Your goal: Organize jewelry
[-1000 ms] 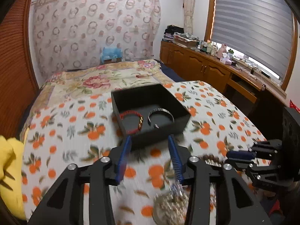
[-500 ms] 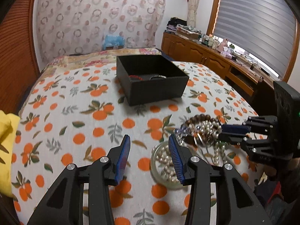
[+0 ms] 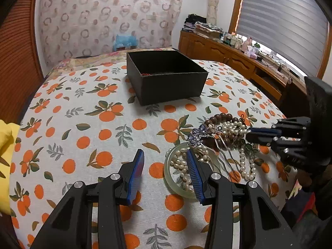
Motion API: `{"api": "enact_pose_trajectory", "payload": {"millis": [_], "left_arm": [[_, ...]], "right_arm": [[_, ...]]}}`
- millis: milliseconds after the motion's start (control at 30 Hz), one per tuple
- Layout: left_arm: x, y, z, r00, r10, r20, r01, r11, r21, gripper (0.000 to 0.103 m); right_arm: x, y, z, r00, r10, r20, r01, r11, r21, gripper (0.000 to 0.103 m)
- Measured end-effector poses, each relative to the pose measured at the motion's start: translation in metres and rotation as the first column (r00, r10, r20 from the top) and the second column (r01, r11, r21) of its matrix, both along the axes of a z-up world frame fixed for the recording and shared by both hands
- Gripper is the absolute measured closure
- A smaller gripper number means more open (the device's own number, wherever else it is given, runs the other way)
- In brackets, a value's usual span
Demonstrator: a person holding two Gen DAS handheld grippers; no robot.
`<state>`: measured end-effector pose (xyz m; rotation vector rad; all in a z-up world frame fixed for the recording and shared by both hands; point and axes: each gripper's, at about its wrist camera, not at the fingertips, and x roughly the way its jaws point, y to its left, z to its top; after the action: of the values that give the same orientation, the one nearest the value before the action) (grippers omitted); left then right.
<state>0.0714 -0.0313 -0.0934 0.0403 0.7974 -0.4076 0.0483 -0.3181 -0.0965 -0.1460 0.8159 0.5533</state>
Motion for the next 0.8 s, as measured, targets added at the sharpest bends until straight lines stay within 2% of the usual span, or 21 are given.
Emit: {"api": "enact_pose_trajectory", "payload": {"millis": [200,633,800], "left_arm": [[0.001,-0.002,0.000,1.000,-0.001,-0.001,0.001,1.000,-0.002,0.063],[0.000,0.002,0.006,1.000,0.007,0.014,-0.007,1.000,-0.015,0.063],[-0.002,0.004,0.009,1.000,0.008,0.018,-0.007,1.000,-0.021,0.062]], "right_arm": [[-0.001,-0.006,0.024,0.999,-0.006,0.052,0.004,0.999,0.038,0.093],[-0.003,0.014,0.081,0.987,0.069,0.148,-0.081,0.994,0.074,0.093],[-0.005,0.011,0.099,0.982,0.080,0.171,-0.103,0.986,0.131,0.093]]}}
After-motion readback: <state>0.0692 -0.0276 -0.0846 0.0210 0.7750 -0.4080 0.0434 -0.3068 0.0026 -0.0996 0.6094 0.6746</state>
